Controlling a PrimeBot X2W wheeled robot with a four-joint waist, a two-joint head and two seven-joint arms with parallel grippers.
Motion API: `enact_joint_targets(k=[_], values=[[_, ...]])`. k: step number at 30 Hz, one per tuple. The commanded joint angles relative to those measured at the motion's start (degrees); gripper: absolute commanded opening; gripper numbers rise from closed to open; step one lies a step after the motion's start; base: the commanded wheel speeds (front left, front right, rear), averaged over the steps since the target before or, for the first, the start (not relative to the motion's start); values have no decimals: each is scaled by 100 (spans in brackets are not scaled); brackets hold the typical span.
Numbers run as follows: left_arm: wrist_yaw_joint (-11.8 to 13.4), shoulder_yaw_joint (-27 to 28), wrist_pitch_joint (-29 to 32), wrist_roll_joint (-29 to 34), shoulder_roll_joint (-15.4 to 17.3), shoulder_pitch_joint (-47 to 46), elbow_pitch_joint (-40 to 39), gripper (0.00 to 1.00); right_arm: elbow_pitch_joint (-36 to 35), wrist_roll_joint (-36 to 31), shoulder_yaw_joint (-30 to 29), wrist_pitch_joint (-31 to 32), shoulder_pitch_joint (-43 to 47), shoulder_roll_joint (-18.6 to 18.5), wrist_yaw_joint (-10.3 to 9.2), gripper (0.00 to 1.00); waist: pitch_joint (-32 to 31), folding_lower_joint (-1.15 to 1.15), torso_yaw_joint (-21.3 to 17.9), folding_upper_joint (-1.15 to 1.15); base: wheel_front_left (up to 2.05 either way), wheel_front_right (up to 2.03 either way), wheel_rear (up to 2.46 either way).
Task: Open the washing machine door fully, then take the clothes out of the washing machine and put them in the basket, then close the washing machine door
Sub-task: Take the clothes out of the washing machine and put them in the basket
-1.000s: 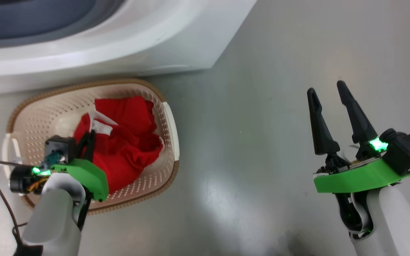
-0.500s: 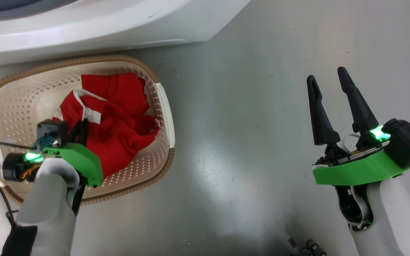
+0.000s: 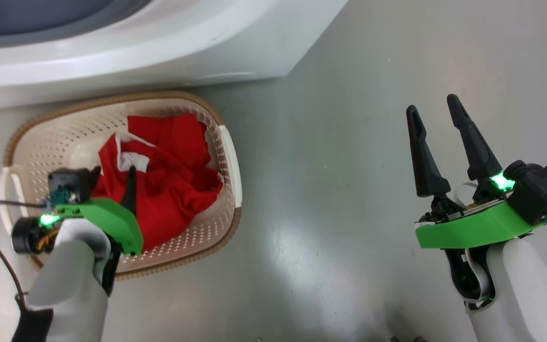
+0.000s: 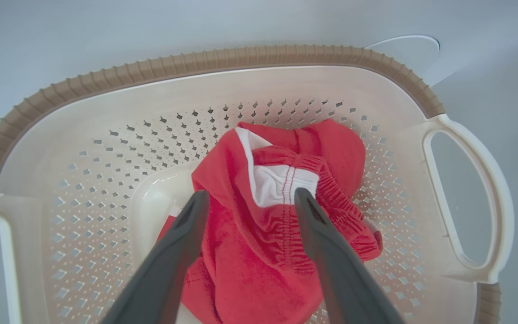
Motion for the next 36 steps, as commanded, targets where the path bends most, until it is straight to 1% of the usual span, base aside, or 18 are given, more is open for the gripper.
enact_joint_targets(k=[1, 9, 10, 15, 24, 30, 36], values=[[-32, 90, -29, -74, 141, 371, -105, 100, -70, -85, 146, -37, 143, 8, 36, 100, -290, 0, 90, -1, 0, 0, 0], [-32, 108, -29, -318, 124, 1017, -654, 100, 116, -114, 136, -37, 387, 8, 36, 100, -1035, 0, 188, -1, 0, 0, 0], [-32, 108, -29, -318, 124, 1017, -654, 100, 116, -114, 136, -37, 387, 8, 36, 100, -1035, 0, 188, -1, 0, 0, 0], [-32, 162, -29, -391, 132, 1511, -1204, 100, 226, -112, 168, -37, 611, 8, 36, 100, -1535, 0, 237, -1, 0, 0, 0], [-32, 448, -29, -264, 88, 2178, -2191, 100, 322, -105, 148, -37, 908, -15, 36, 100, -2202, 0, 333, -1, 0, 0, 0], [-32, 750, -29, -65, -15, 2666, -3000, 100, 369, -74, 124, -37, 1112, -56, 36, 100, -2608, 0, 356, -1, 0, 0, 0], [-32, 934, -29, 99, -112, 3139, -3764, 100, 392, -40, 60, -37, 1303, -92, 36, 100, -2939, 0, 367, -1, 0, 0, 0]])
